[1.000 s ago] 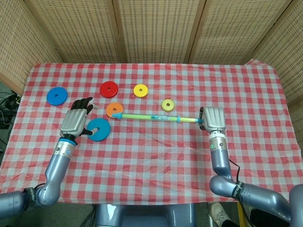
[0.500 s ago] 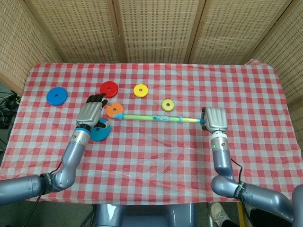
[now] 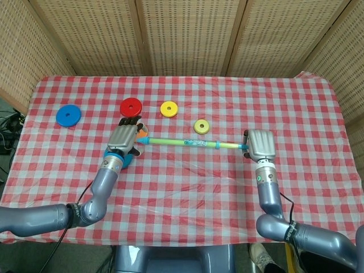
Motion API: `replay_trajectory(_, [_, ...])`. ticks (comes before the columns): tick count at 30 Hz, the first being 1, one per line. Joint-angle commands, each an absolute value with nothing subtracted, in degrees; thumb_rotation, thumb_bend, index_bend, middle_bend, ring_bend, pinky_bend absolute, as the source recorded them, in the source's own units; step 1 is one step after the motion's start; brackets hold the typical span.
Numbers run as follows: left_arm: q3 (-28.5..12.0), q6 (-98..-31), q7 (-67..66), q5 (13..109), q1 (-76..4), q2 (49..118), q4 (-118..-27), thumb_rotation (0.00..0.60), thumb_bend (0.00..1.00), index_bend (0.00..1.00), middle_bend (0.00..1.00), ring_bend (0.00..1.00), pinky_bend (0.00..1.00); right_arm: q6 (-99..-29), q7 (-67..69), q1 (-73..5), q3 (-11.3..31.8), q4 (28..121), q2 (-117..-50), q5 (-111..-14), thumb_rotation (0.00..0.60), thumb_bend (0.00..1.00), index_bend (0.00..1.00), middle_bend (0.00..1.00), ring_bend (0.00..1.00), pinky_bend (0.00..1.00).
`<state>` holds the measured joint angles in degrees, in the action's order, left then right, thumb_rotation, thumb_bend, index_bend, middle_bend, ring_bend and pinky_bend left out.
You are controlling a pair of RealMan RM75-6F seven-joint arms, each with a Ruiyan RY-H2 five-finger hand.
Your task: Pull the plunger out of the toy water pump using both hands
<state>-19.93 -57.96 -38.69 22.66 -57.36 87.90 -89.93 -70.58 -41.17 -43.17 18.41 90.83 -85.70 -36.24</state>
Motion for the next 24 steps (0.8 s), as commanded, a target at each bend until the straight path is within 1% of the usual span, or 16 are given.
replay_trajectory(1, [-19.76, -58.05, -38.71, 22.45, -57.85, 88.14, -89.56, 0.6, 0.29, 0.31, 0.0, 0.0, 0.0, -70.69, -41.39, -43.13, 18.22, 91.08, -85.51, -36.14, 0.6, 0.54, 0.8, 1.0, 1.0, 0.86])
replay_trajectory(11, [-19.06, -57.58, -38.76, 21.34, -59.31, 88.98, -88.57, 0.6, 0.29, 0.32, 0.0, 0.0, 0.0, -71.65, -42.1, -43.12, 17.74, 92.44, -85.26, -35.98, 0.6, 0.54, 0.8, 1.0, 1.0, 0.86])
replay_trajectory(20, [-18.11, -55.39, -36.0, 21.97, -59.01, 88.37, -88.48, 0.6, 0.29, 0.33, 0.0, 0.0, 0.0, -72.9, -42.26, -43.24, 17.52, 93.42, -85.48, -36.79, 0.6, 0.54, 0.8, 1.0, 1.0, 0.86])
replay_trajectory(24, [-17.72, -55.75, -35.3, 22.91, -59.23, 88.81, -87.87, 0.6, 0.29, 0.35, 0.0, 0.0, 0.0, -73.02, -42.3, -43.2, 17.4, 93.63, -85.34, -36.92, 0.6, 0.54, 0.8, 1.0, 1.0, 0.86])
